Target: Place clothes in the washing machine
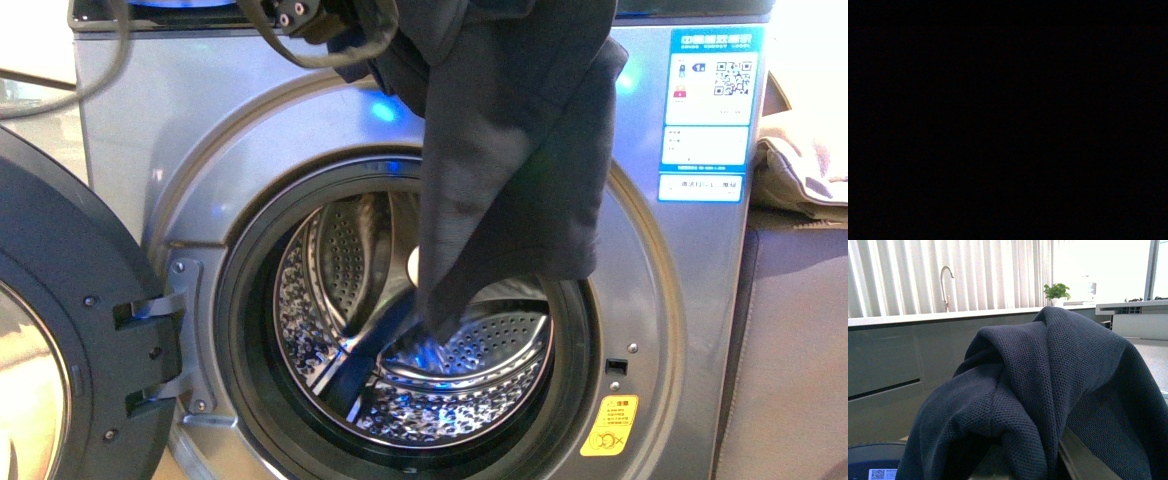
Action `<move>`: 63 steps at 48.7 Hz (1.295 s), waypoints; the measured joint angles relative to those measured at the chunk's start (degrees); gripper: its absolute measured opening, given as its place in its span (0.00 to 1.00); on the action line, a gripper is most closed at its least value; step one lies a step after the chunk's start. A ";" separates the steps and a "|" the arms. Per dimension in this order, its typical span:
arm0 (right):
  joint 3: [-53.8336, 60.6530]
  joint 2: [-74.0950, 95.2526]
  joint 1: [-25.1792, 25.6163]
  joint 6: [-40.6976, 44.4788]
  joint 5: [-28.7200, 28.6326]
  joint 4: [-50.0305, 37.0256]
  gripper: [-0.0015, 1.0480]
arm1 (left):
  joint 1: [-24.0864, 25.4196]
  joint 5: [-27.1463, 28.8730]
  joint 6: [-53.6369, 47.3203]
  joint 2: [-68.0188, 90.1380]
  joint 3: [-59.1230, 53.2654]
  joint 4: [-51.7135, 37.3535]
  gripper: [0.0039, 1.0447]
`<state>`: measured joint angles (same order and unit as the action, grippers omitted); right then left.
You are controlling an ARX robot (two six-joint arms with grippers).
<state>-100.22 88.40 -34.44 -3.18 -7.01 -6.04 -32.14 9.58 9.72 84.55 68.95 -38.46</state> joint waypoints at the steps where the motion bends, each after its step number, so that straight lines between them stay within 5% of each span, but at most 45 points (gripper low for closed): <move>1: 0.00 0.00 0.00 0.00 -0.04 0.00 0.15 | 0.17 0.20 -0.20 0.00 -0.02 -0.20 0.93; 9: 0.00 -0.02 -0.02 0.00 -0.35 -0.13 0.36 | 1.22 0.98 -0.28 -0.02 -0.04 -0.90 0.73; 24: 0.00 -0.35 -0.04 0.00 -0.39 -0.22 0.94 | 3.10 0.96 -1.51 -1.73 -3.61 -4.90 0.16; 46: 0.00 -0.35 -0.04 -0.04 -0.39 -0.22 0.93 | 5.97 -4.50 -2.43 -10.86 -28.65 -14.14 0.10; 63: 0.00 -0.35 -0.04 -0.04 -0.39 -0.22 0.93 | 8.92 -6.80 -2.19 -5.25 -34.34 -20.06 0.09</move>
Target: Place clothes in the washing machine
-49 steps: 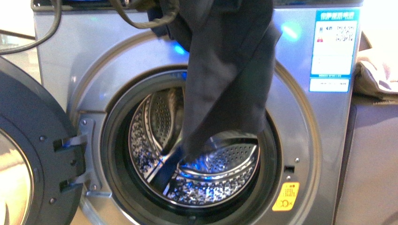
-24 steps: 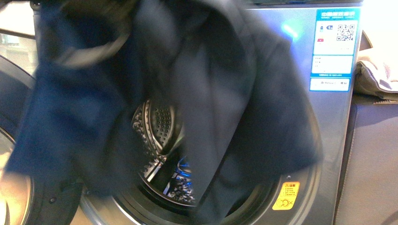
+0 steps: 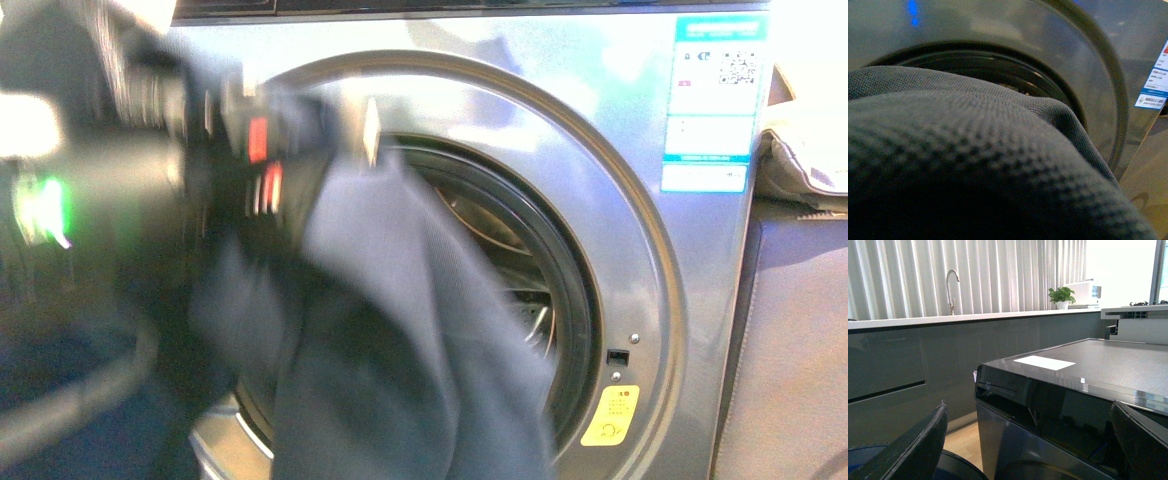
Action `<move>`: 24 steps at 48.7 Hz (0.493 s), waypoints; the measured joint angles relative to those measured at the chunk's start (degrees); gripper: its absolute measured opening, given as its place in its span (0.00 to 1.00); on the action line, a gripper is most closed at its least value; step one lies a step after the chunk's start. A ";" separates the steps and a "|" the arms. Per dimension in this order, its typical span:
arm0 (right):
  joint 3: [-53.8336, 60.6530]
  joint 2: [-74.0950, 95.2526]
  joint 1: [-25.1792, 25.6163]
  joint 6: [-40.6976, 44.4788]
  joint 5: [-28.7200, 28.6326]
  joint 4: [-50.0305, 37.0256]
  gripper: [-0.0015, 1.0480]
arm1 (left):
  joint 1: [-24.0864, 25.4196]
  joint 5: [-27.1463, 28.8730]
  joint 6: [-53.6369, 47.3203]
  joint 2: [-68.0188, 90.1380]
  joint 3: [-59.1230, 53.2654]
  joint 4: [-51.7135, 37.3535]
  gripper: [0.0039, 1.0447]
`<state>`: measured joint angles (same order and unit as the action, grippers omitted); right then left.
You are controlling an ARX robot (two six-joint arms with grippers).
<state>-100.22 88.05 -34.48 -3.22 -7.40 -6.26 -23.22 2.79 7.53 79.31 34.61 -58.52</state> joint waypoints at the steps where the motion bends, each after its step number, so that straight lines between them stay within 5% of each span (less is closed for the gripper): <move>1: 0.00 0.00 0.00 0.00 -0.02 0.00 0.93 | 0.07 -0.02 0.02 0.52 0.00 -0.48 0.09; 24: 0.00 0.00 0.00 0.00 0.00 0.00 0.93 | 1.88 -1.88 -0.90 25.55 12.11 -8.04 0.09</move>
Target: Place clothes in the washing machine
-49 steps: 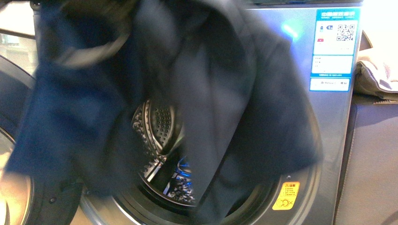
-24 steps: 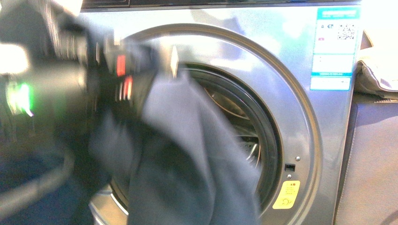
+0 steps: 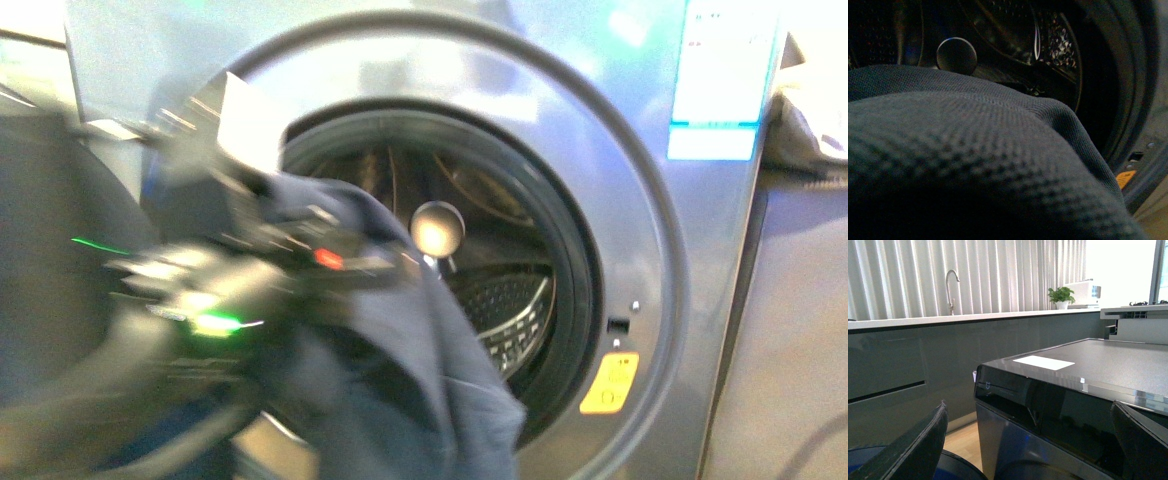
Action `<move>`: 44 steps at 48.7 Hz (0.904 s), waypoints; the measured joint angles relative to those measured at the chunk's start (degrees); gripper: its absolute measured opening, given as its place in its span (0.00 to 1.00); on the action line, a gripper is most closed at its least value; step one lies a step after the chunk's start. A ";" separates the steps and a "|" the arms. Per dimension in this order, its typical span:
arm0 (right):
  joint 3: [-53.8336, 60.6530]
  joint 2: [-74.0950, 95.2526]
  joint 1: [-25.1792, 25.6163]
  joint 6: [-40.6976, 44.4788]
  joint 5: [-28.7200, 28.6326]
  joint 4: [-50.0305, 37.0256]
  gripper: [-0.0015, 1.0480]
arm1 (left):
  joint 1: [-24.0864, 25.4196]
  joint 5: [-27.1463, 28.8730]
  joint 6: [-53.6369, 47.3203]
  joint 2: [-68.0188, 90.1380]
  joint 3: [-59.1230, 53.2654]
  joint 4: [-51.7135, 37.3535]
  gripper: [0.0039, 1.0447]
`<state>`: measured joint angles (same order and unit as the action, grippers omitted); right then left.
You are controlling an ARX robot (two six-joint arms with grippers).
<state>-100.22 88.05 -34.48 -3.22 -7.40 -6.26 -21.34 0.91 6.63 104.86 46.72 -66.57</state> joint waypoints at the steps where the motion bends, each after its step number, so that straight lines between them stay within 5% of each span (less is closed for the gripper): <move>1: 0.00 0.00 0.00 0.00 0.00 0.00 0.93 | 0.07 0.15 -0.37 1.31 1.11 0.04 0.09; 25: 0.00 0.00 0.00 0.00 0.00 0.00 0.93 | 1.70 4.07 -5.44 23.39 35.36 4.72 0.09; 44: 0.00 0.00 0.00 0.00 0.00 0.00 0.93 | 2.43 6.71 -6.86 34.38 51.08 11.15 0.09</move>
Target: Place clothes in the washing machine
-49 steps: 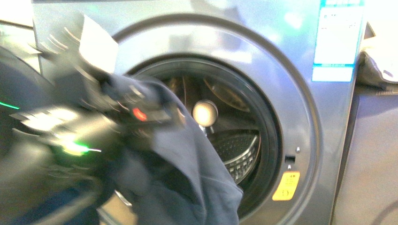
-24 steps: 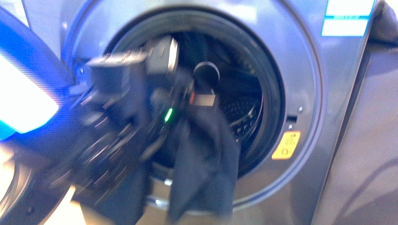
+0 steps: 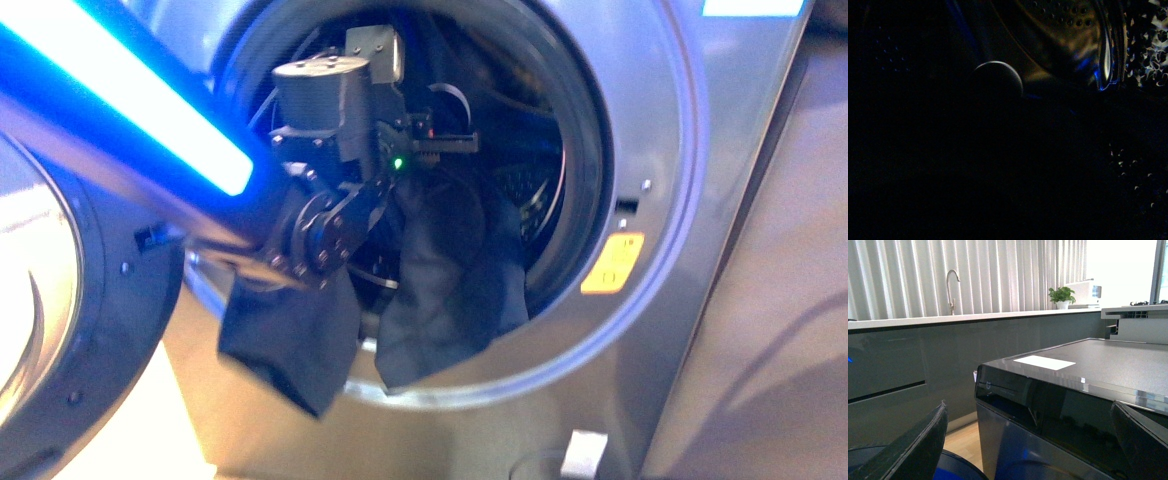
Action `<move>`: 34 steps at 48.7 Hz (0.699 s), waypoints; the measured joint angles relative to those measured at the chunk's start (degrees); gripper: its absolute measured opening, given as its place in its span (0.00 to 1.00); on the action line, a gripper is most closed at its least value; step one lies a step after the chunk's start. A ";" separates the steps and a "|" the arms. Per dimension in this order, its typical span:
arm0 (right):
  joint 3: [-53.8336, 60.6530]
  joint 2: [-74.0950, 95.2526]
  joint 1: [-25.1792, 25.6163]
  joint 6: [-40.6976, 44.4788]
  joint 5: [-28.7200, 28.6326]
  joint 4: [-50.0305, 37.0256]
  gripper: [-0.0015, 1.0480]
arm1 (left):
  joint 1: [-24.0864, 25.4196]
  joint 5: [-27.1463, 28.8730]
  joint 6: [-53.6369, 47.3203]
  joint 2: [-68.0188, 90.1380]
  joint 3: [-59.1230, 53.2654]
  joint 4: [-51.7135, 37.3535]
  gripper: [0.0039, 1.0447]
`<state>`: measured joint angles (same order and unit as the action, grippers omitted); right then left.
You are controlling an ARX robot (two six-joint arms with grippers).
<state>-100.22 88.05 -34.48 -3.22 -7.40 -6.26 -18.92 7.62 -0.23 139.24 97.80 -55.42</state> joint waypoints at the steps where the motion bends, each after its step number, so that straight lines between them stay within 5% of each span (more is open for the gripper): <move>1: 0.00 0.00 0.00 0.00 0.00 0.00 0.93 | 0.00 0.07 -0.02 0.31 0.28 0.04 0.09; 34: 0.00 0.00 0.00 0.00 0.00 0.00 0.93 | 0.55 0.20 -5.81 15.47 25.05 12.11 0.09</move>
<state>-100.22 88.05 -34.48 -3.22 -7.40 -6.26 -18.37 7.81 -6.04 154.71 122.85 -43.31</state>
